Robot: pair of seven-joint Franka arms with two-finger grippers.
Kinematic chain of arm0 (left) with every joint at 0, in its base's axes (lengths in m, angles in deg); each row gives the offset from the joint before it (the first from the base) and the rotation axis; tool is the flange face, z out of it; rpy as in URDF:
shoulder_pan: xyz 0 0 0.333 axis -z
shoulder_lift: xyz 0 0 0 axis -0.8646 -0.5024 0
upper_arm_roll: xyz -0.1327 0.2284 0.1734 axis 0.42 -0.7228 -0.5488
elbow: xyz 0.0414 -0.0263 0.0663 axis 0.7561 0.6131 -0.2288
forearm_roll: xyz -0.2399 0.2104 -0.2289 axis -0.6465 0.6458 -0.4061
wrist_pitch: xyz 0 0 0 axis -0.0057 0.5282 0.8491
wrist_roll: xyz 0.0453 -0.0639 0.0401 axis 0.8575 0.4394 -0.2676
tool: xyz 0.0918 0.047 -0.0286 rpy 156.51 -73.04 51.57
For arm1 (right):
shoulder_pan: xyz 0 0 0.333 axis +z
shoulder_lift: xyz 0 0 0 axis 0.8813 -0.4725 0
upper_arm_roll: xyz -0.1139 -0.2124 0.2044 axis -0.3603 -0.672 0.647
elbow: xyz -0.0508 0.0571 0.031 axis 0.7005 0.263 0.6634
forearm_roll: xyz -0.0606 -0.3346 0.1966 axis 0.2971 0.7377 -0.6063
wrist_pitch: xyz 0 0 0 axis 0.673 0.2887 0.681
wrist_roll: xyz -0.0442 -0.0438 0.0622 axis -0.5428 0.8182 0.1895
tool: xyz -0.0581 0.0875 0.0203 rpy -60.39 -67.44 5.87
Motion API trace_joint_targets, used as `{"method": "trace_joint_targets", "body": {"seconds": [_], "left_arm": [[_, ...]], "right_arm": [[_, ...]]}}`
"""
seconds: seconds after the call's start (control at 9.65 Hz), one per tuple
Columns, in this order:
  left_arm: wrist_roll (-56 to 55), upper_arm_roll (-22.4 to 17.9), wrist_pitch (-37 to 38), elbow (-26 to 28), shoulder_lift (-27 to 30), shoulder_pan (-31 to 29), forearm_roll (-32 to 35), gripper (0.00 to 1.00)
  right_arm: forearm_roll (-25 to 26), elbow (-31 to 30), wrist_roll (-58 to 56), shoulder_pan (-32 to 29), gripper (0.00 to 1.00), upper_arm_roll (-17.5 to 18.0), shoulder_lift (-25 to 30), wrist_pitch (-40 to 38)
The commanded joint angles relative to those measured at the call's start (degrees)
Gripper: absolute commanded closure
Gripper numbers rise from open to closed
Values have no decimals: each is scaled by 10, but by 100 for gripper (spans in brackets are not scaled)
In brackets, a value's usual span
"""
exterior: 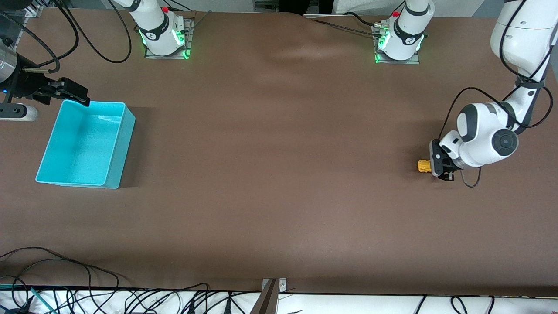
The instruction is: Wind up and store yellow beetle car
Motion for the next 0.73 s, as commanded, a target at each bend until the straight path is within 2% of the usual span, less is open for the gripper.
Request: {"method": "trace_joint_targets", "body": {"seconds": [0.0, 0.62], "left_arm": [[62, 5, -5, -25, -21, -56, 13, 87], [147, 6, -40, -46, -50, -128, 12, 88]], "right_arm": [[-12, 1, -7, -1, 0, -2, 2, -6], [-12, 1, -7, -2, 0, -2, 2, -6]]}}
